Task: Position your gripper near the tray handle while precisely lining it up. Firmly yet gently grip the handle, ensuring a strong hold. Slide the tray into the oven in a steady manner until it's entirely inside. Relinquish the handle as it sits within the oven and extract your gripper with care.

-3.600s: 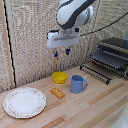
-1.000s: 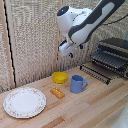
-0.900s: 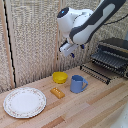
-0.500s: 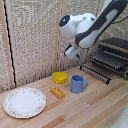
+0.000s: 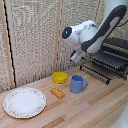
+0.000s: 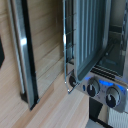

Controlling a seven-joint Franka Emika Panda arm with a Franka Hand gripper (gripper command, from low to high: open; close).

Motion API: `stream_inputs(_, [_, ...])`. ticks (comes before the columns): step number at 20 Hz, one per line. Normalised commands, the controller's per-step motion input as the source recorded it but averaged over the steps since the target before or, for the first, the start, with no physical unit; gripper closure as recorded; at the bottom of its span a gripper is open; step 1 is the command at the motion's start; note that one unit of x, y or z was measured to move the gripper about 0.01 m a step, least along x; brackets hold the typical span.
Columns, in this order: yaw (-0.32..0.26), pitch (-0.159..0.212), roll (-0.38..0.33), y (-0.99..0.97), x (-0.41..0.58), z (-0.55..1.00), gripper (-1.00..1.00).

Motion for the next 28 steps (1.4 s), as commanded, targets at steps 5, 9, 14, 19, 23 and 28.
stream_inputs(5, [0.012, -0.034, -0.17, -0.38, 0.028, -0.17, -1.0])
stream_inputs(9, [0.0, -0.004, -0.125, -0.34, 0.0, -0.25, -1.0])
stream_inputs(14, [0.0, 0.0, -0.167, -0.35, 0.0, -0.17, -1.0])
stream_inputs(19, [0.026, 0.012, -0.138, -0.43, 0.0, -0.07, -1.0])
stream_inputs(23, [0.052, 0.05, -0.087, -0.47, 0.014, -0.06, -1.0])
stream_inputs(28, [0.047, 0.09, -0.013, -0.35, 0.079, -0.09, -1.0])
